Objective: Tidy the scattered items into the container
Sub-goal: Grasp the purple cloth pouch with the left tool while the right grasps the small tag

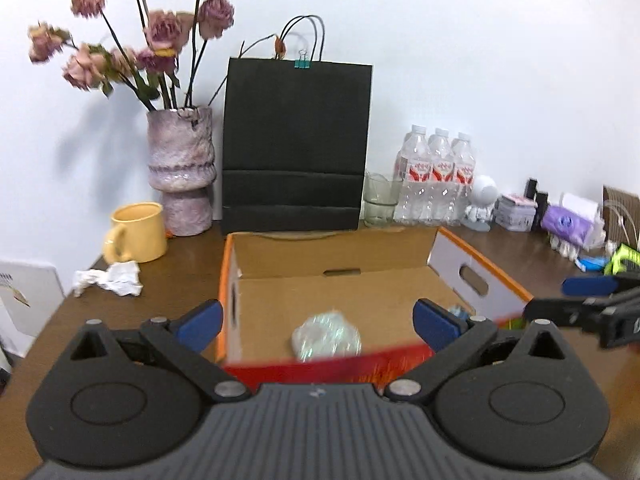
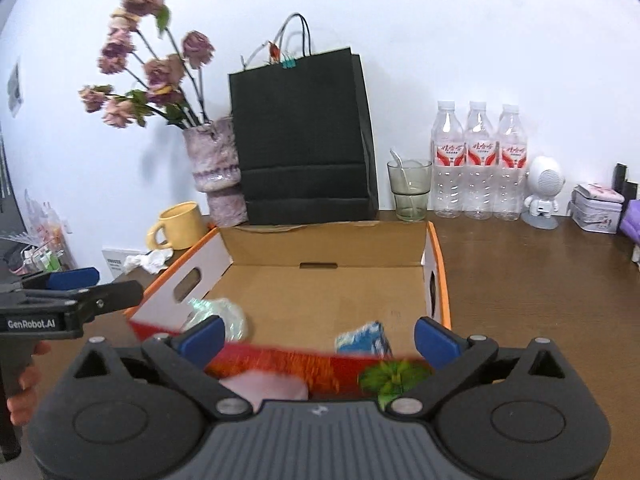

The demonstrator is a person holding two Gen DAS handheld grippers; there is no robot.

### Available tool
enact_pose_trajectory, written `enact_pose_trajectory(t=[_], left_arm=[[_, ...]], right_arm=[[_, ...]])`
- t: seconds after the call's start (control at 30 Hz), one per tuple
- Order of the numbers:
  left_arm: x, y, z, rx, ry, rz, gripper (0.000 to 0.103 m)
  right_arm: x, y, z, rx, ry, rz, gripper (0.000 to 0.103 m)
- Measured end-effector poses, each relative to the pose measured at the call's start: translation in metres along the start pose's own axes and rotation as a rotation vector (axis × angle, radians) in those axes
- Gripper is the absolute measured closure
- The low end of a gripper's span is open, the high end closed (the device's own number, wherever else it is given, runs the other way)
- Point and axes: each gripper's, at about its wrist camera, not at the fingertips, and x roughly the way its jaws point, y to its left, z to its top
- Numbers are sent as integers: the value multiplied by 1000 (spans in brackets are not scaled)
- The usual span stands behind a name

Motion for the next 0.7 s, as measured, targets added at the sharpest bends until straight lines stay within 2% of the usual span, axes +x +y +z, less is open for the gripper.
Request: enact_pose_trajectory(t=[0.13, 0.4, 0.53, 0.7], left_arm=[[-24, -2, -30, 22, 14, -7, 0], [-41, -1, -77, -13, 80, -31, 0], [-43, -2, -87, -33, 96, -45, 0], [-41, -5, -84, 0, 77, -12, 0]], right_arm=[[-19, 4, -29, -8, 10, -17, 2], [-32, 14, -77, -2, 28, -40, 2], [-29, 17, -87, -15, 25, -63, 2], [-27, 13, -79, -3, 0, -57, 7]])
